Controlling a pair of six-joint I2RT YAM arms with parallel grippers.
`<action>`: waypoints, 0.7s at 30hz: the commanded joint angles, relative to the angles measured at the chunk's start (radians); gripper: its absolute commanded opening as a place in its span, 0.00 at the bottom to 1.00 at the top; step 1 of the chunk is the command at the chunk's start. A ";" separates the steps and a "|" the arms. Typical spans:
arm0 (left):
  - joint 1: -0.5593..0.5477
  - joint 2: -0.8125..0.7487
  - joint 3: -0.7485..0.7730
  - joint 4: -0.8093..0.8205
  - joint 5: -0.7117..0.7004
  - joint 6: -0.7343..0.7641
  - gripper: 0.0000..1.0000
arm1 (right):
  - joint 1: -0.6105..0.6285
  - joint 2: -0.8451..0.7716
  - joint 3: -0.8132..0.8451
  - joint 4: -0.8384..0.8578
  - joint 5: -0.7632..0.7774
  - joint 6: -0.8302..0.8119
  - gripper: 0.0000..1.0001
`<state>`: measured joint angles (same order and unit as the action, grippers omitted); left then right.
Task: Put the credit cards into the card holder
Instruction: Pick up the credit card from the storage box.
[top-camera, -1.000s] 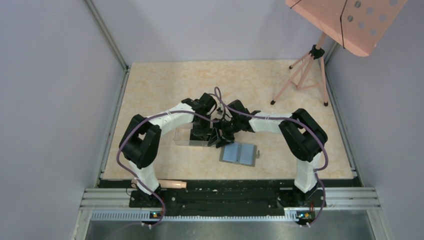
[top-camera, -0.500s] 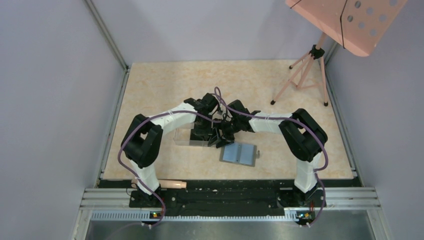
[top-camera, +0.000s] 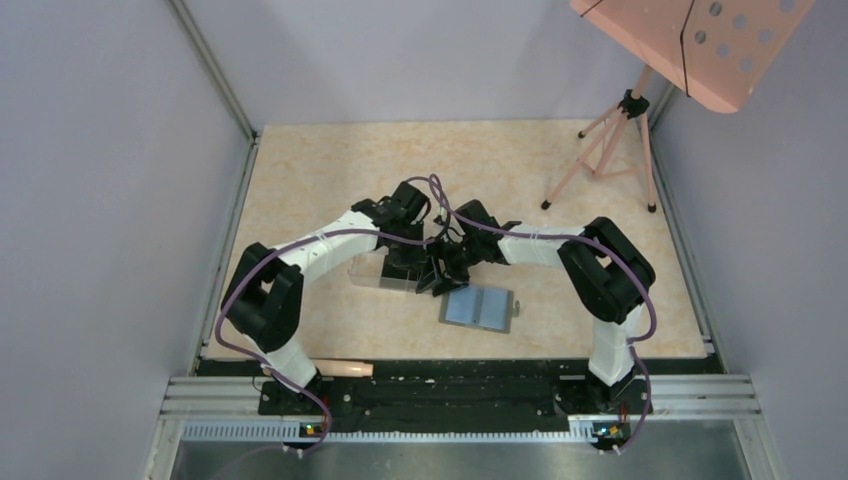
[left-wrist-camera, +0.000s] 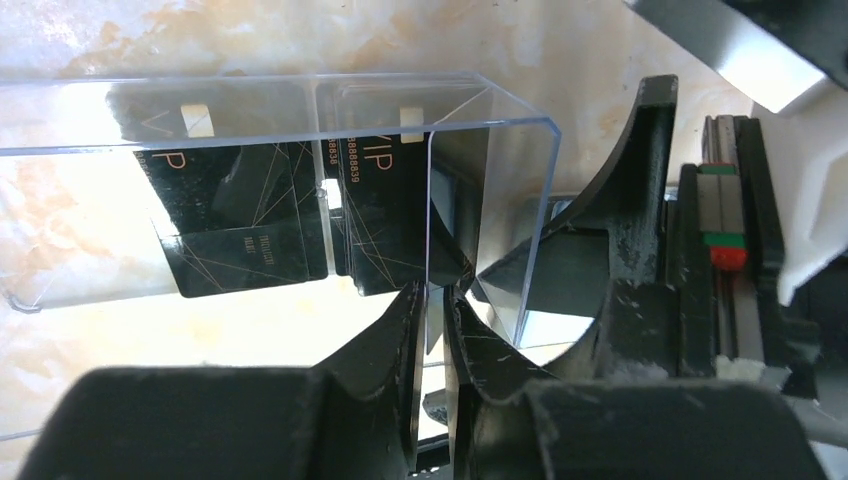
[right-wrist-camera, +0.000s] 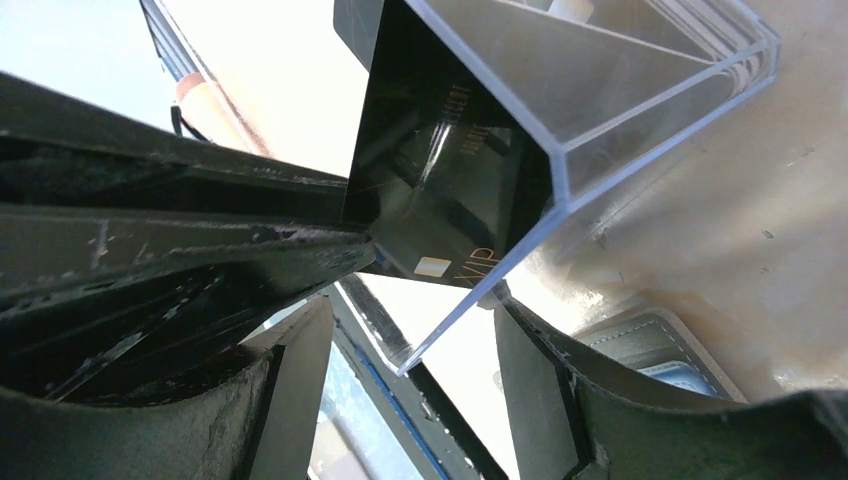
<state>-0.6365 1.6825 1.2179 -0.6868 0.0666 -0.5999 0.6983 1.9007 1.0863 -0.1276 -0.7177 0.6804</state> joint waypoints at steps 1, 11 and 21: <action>0.001 0.020 -0.017 0.070 0.040 -0.027 0.18 | 0.013 -0.023 0.008 0.038 -0.004 -0.013 0.61; 0.003 0.021 -0.049 0.106 0.063 -0.028 0.05 | 0.004 -0.056 0.004 0.029 0.008 -0.017 0.61; 0.020 -0.102 -0.046 0.102 0.055 -0.035 0.00 | -0.077 -0.256 -0.045 0.003 0.072 -0.017 0.63</action>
<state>-0.6224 1.6814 1.1625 -0.6052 0.1165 -0.6266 0.6659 1.7786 1.0534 -0.1421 -0.6785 0.6758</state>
